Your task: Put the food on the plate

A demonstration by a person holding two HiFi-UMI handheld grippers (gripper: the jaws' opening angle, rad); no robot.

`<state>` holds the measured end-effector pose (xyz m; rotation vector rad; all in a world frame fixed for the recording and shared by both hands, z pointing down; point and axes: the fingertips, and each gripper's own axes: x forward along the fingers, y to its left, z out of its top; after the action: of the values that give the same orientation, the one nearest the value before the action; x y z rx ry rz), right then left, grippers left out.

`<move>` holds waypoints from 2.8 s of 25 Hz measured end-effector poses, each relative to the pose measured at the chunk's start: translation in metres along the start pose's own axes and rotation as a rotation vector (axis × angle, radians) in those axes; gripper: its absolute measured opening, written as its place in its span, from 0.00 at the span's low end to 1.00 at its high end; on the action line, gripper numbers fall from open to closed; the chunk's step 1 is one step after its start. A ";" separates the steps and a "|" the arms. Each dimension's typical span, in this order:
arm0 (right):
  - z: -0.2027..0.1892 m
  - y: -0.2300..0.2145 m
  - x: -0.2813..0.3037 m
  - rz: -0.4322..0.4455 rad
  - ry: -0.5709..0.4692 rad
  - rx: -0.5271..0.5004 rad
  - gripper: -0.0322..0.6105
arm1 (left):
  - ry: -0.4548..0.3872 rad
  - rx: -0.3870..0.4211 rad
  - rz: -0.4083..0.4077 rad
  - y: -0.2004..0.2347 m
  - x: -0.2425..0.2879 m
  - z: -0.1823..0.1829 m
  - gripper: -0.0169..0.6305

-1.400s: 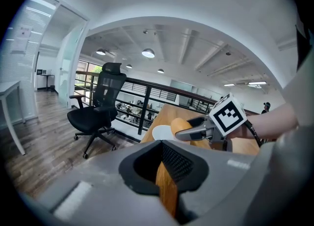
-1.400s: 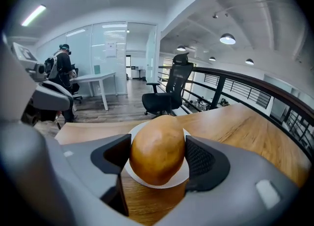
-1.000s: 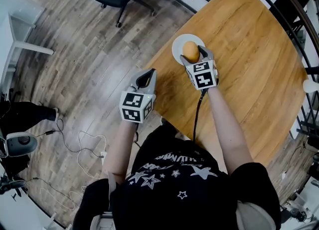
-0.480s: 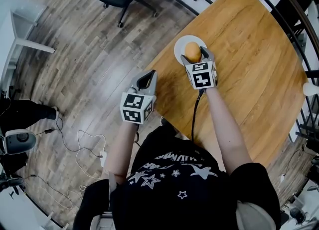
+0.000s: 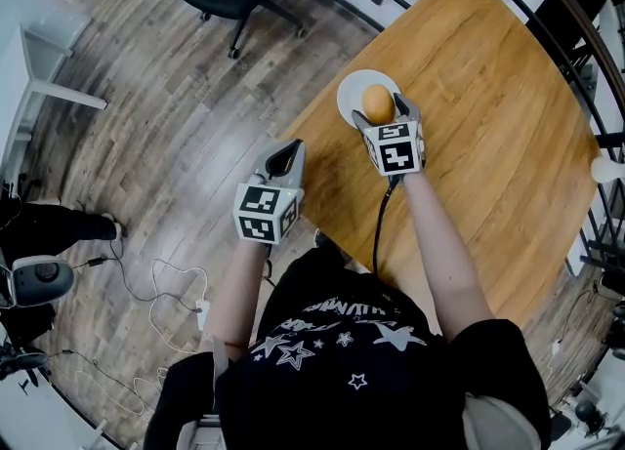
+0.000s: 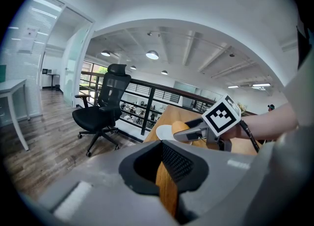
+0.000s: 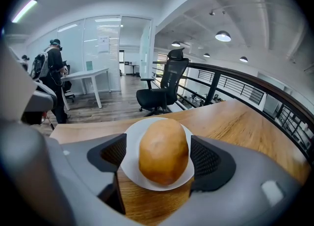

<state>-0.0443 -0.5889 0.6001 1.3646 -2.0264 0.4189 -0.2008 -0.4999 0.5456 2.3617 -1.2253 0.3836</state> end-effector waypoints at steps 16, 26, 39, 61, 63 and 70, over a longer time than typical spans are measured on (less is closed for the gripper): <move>-0.002 -0.007 -0.048 -0.006 -0.045 0.055 0.69 | -0.028 -0.004 0.018 -0.027 -0.025 0.001 0.03; -0.023 -0.007 -0.105 0.032 -0.098 0.080 0.68 | -0.055 0.004 0.056 -0.069 -0.057 -0.008 0.03; -0.062 -0.018 -0.193 0.097 -0.165 0.143 0.50 | -0.100 0.023 0.077 -0.150 -0.098 -0.022 0.03; -0.160 -0.006 -0.308 0.186 -0.224 0.164 0.18 | -0.143 0.023 0.109 -0.276 -0.155 -0.087 0.03; -0.171 -0.008 -0.322 0.187 -0.228 0.166 0.15 | -0.144 0.019 0.109 -0.289 -0.160 -0.094 0.03; -0.197 -0.014 -0.368 0.190 -0.264 0.196 0.05 | -0.150 0.027 0.108 -0.331 -0.177 -0.108 0.03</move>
<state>0.1255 -0.2217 0.4980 1.4087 -2.3966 0.5581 -0.0325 -0.1547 0.4742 2.3897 -1.4293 0.2633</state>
